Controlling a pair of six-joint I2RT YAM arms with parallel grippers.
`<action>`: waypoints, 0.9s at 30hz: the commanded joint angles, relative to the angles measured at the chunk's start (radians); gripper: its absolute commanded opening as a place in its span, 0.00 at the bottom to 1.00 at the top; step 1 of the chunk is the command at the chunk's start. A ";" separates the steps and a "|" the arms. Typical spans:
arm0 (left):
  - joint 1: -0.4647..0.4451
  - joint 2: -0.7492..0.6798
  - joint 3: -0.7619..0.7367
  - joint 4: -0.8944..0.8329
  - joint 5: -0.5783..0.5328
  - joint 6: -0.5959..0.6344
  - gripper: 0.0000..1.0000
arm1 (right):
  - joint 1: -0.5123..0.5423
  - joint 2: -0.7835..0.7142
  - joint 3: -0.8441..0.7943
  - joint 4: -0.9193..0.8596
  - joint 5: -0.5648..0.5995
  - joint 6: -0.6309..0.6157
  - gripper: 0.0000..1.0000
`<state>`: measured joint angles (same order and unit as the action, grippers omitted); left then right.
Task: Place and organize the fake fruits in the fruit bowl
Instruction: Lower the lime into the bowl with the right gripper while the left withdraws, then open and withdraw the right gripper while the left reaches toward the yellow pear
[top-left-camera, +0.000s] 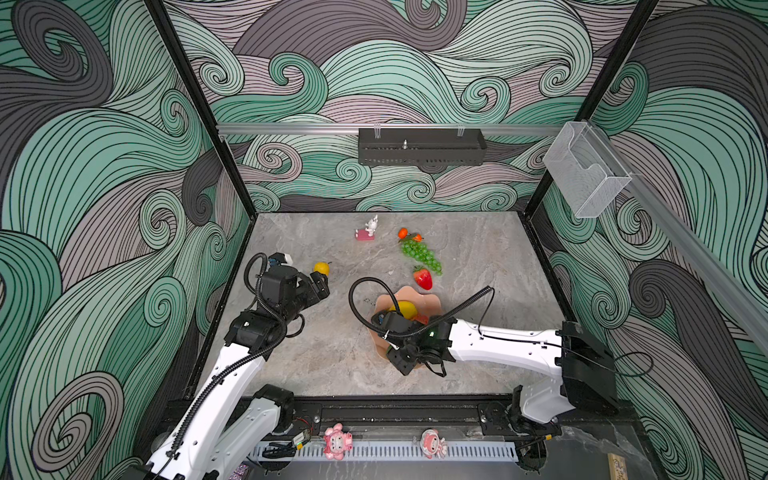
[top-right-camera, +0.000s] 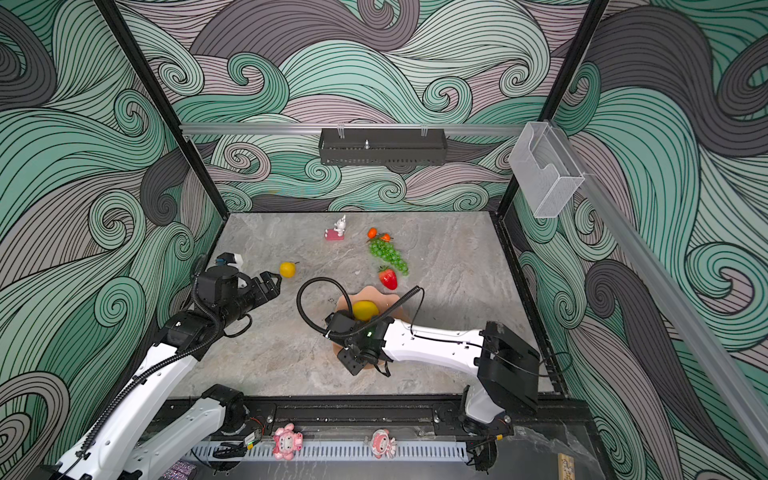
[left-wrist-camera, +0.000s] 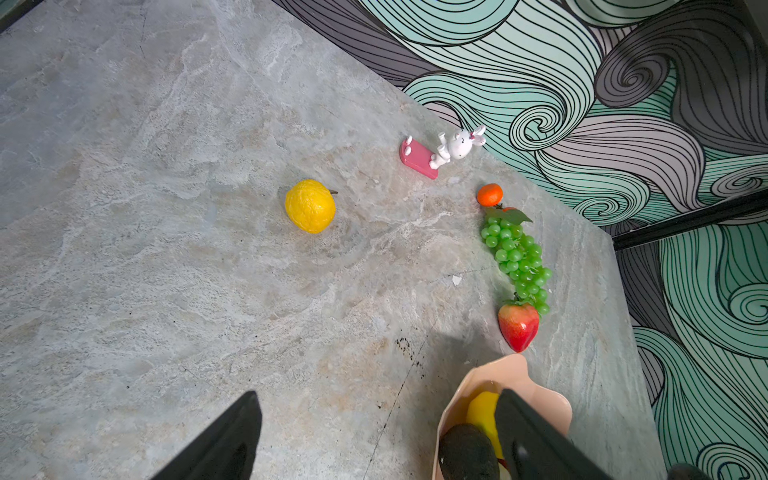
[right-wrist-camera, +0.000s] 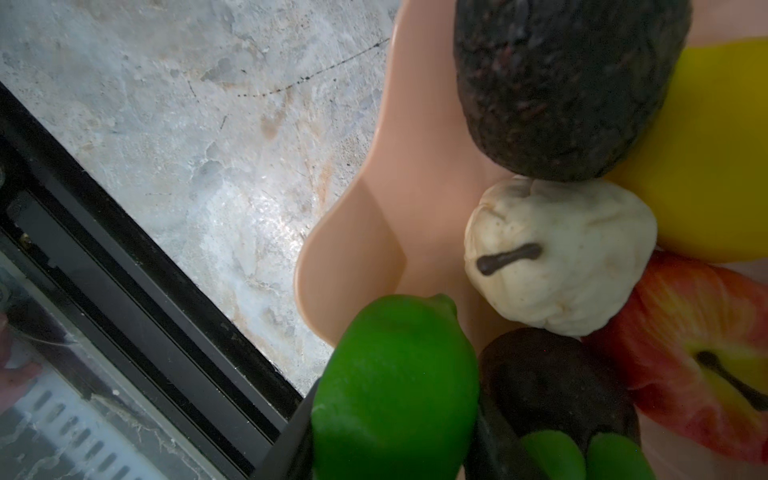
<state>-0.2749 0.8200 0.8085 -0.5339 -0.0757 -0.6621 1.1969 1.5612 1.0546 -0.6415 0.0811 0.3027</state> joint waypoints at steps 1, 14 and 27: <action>0.012 -0.013 -0.002 -0.020 -0.019 0.013 0.90 | 0.004 0.010 0.028 -0.018 0.026 0.005 0.46; 0.014 -0.015 -0.005 -0.022 -0.033 0.019 0.90 | 0.004 0.007 0.032 -0.025 0.043 0.016 0.58; 0.019 -0.008 -0.014 -0.005 -0.031 0.017 0.90 | 0.004 -0.029 0.043 -0.035 0.031 0.019 0.58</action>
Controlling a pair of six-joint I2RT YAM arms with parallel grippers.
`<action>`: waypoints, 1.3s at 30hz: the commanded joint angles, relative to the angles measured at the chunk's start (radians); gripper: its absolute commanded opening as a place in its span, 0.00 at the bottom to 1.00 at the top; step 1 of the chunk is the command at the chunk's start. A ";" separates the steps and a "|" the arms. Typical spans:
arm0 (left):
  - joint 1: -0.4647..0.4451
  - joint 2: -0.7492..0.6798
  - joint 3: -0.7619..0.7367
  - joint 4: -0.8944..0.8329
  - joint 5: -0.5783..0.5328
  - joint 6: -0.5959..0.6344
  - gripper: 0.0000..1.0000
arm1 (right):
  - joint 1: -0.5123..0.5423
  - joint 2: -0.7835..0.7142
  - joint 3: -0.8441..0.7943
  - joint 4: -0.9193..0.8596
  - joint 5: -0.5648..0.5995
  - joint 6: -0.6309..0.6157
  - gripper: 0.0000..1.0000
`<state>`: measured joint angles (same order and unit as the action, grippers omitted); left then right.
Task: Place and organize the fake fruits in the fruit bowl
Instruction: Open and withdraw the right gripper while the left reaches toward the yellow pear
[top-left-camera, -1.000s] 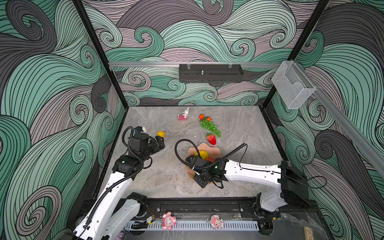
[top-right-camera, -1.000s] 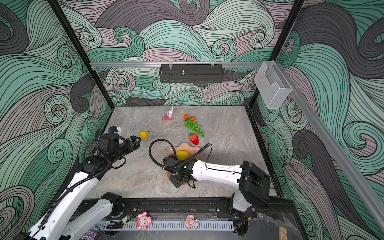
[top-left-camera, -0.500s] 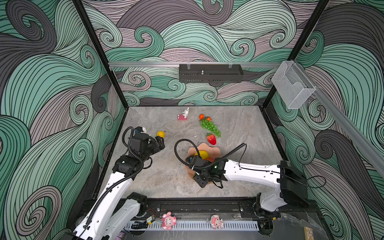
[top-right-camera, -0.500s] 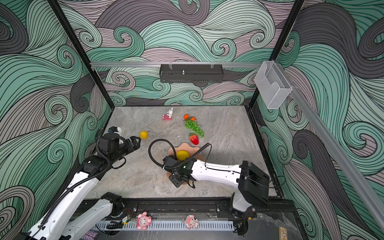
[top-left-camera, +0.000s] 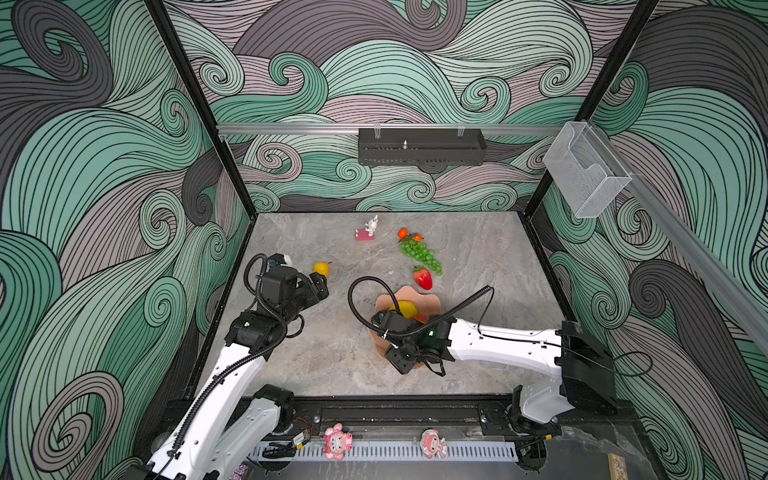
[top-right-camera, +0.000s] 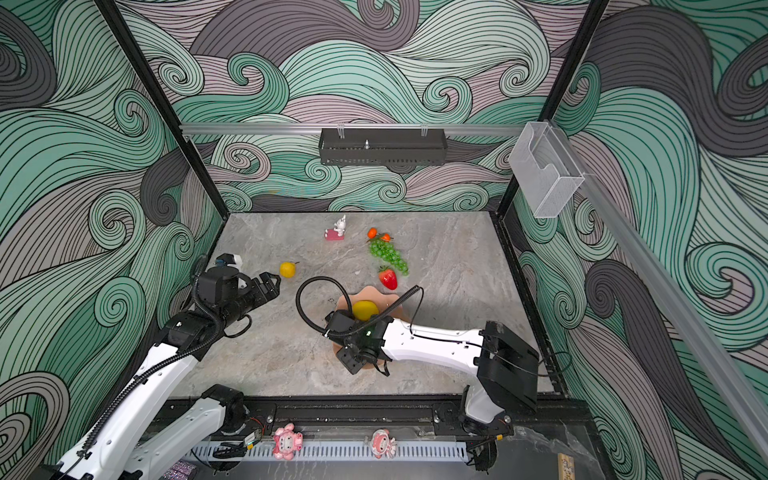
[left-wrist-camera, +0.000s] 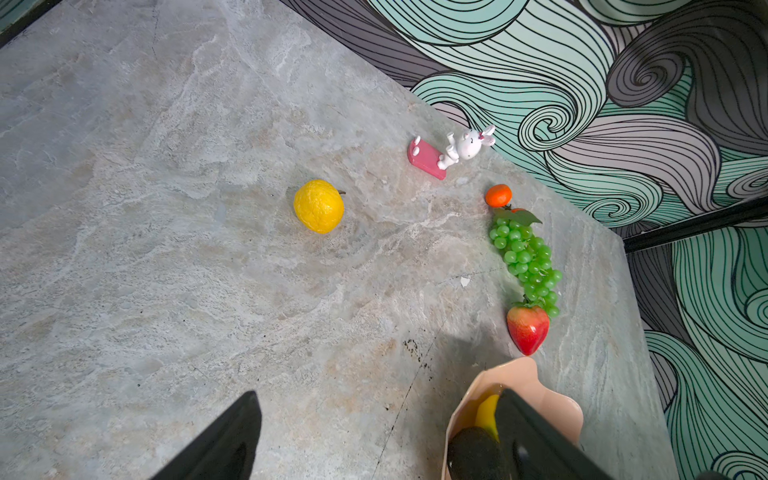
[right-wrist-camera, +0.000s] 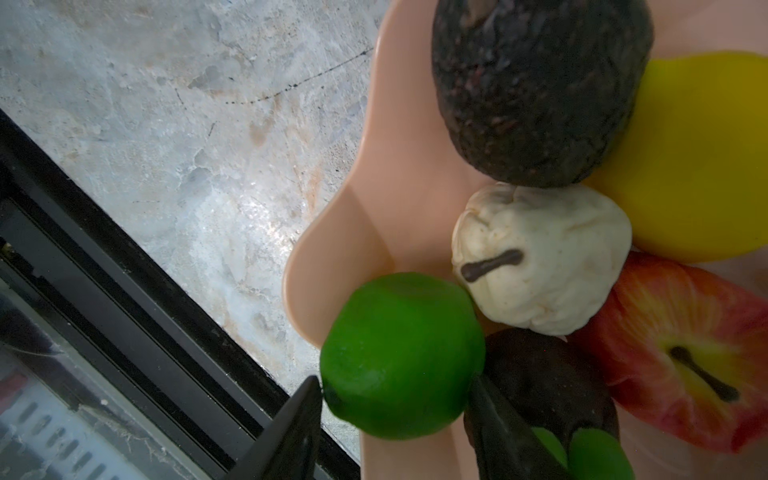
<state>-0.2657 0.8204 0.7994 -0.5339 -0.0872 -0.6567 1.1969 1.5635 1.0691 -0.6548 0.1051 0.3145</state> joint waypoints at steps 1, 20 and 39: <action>0.010 -0.008 -0.006 -0.002 -0.017 0.012 0.90 | 0.004 -0.040 0.031 -0.026 0.008 0.007 0.59; 0.019 0.359 0.163 0.013 -0.021 0.001 0.90 | -0.128 -0.485 -0.101 -0.052 0.226 -0.032 0.82; 0.164 0.960 0.486 -0.044 -0.026 0.100 0.85 | -0.215 -0.881 -0.443 0.101 0.153 0.095 0.89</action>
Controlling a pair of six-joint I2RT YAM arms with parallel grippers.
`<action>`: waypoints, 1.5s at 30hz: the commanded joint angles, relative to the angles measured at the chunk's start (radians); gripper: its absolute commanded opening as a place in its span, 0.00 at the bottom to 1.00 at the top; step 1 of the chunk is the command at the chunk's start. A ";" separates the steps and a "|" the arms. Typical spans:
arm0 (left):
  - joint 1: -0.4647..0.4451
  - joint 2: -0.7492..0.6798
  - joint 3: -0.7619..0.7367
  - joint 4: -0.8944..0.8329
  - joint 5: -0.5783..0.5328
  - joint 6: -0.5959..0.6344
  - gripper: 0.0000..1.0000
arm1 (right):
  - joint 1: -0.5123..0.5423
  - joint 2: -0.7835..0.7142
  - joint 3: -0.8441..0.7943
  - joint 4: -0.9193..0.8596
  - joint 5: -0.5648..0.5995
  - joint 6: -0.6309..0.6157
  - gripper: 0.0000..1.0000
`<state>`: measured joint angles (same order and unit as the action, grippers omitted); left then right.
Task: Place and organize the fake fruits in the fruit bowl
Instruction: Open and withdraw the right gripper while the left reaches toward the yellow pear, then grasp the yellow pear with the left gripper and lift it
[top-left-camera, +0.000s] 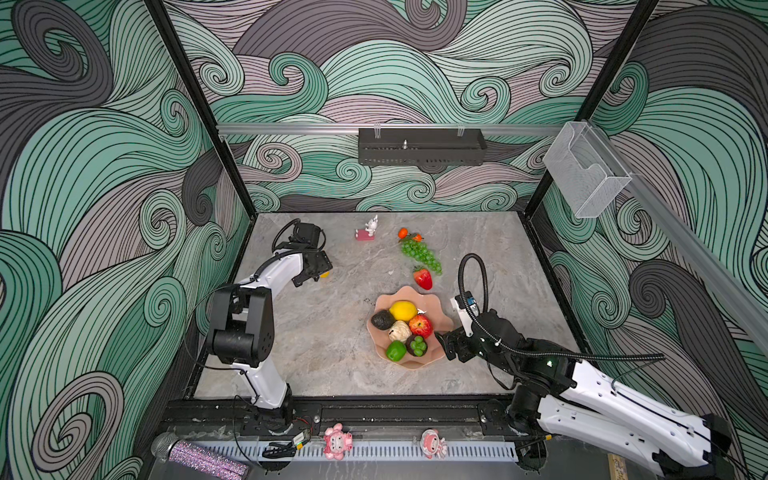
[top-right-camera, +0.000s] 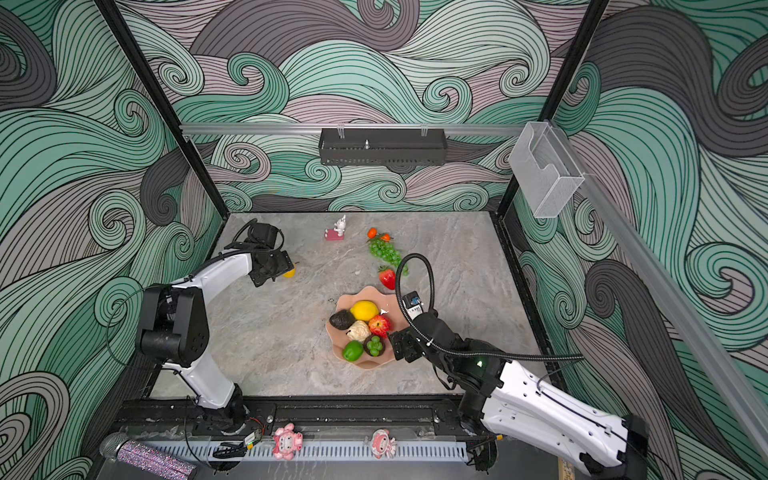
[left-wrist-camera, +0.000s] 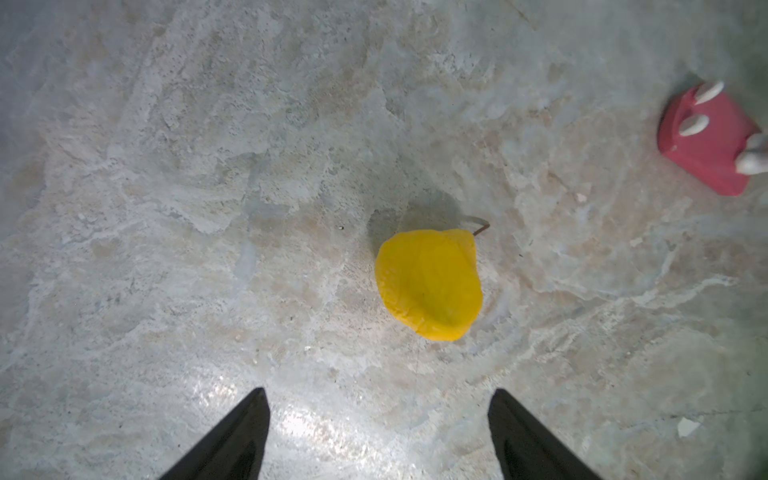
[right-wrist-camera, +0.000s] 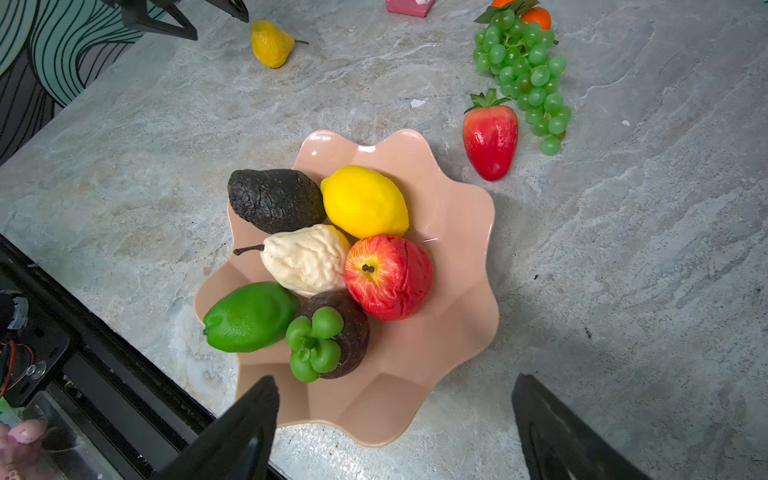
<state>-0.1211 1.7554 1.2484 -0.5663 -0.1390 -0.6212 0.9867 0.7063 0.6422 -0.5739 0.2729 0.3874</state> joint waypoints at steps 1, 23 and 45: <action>0.026 0.036 0.037 0.004 0.052 0.080 0.85 | -0.006 -0.032 -0.024 0.021 -0.017 0.023 0.89; 0.079 0.223 0.151 0.076 0.254 0.152 0.80 | -0.014 0.034 -0.053 0.080 -0.047 0.025 0.90; 0.078 0.246 0.167 0.069 0.255 0.132 0.54 | -0.019 0.070 -0.046 0.099 -0.069 0.045 0.90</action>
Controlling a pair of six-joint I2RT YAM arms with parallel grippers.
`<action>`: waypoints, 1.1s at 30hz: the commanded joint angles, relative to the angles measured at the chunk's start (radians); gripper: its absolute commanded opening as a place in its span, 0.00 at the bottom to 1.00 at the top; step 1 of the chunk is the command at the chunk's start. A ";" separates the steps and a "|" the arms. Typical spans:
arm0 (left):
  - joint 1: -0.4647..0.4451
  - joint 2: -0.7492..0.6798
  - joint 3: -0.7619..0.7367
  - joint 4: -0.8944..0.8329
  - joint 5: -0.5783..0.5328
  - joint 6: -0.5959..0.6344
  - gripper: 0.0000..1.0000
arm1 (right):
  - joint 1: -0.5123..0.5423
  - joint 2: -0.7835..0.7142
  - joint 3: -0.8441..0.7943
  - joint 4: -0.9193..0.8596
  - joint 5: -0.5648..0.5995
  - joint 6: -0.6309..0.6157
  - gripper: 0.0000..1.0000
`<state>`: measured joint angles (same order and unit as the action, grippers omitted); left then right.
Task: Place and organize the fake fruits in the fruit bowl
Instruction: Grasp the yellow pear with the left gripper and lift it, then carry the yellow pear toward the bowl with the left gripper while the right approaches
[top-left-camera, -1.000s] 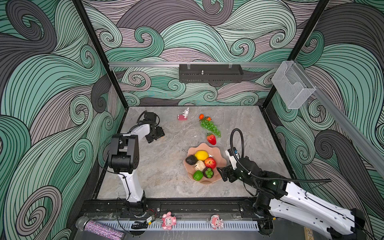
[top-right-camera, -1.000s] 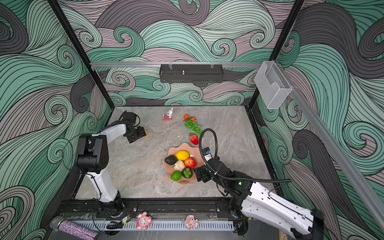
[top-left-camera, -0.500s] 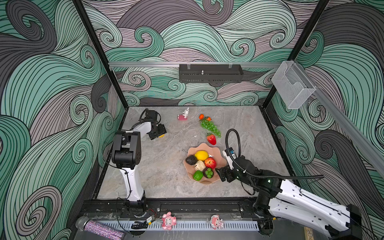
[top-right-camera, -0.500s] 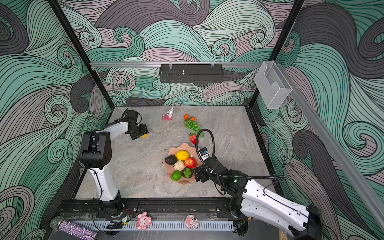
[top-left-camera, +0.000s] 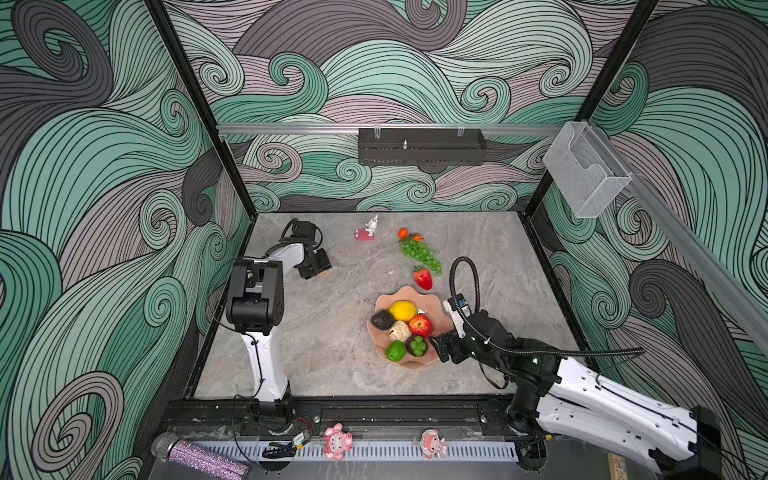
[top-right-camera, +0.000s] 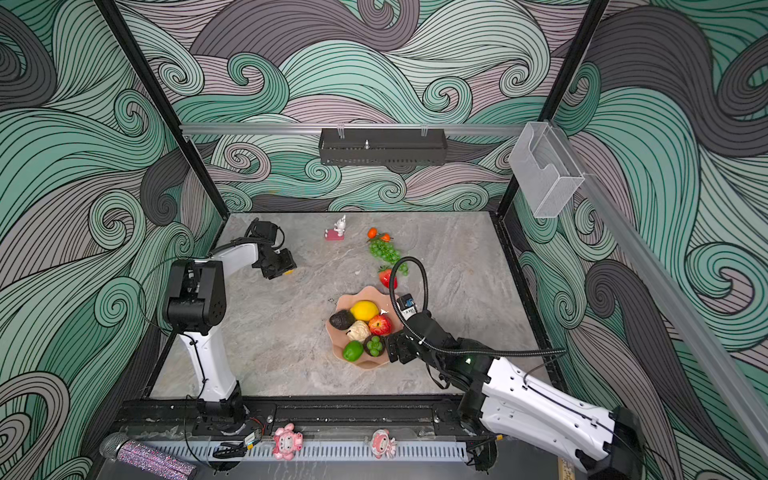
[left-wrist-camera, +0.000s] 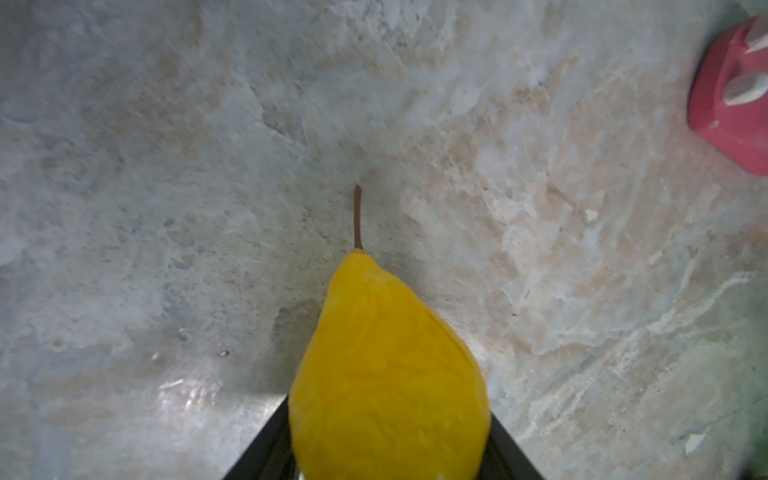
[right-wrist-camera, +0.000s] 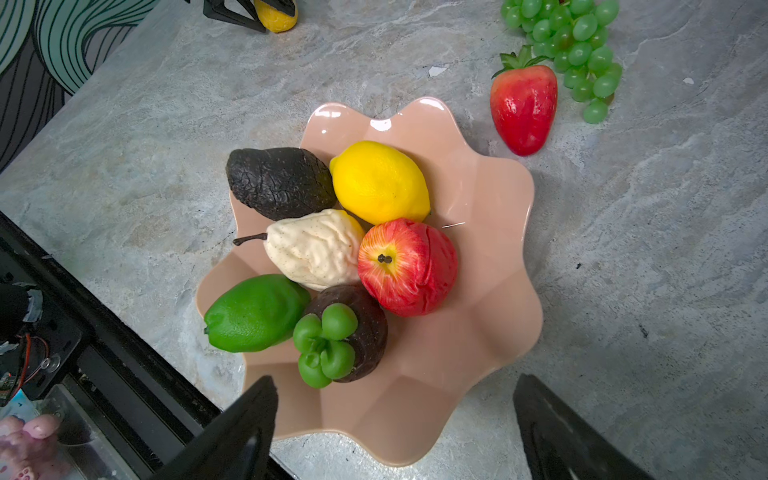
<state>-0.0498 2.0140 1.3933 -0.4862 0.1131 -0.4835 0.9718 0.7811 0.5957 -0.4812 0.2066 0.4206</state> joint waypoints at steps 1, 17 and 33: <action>0.005 -0.022 0.014 -0.005 0.005 -0.009 0.54 | -0.005 -0.006 0.000 0.006 -0.003 0.012 0.90; -0.090 -0.259 -0.153 0.140 0.092 -0.121 0.52 | -0.004 0.006 0.024 0.001 -0.006 0.025 0.90; -0.545 -0.557 -0.269 0.332 0.186 0.222 0.52 | -0.072 -0.132 0.115 -0.050 0.086 0.103 0.90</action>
<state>-0.5350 1.4982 1.1648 -0.2306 0.2661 -0.3901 0.9115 0.6750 0.6685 -0.5056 0.2619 0.4919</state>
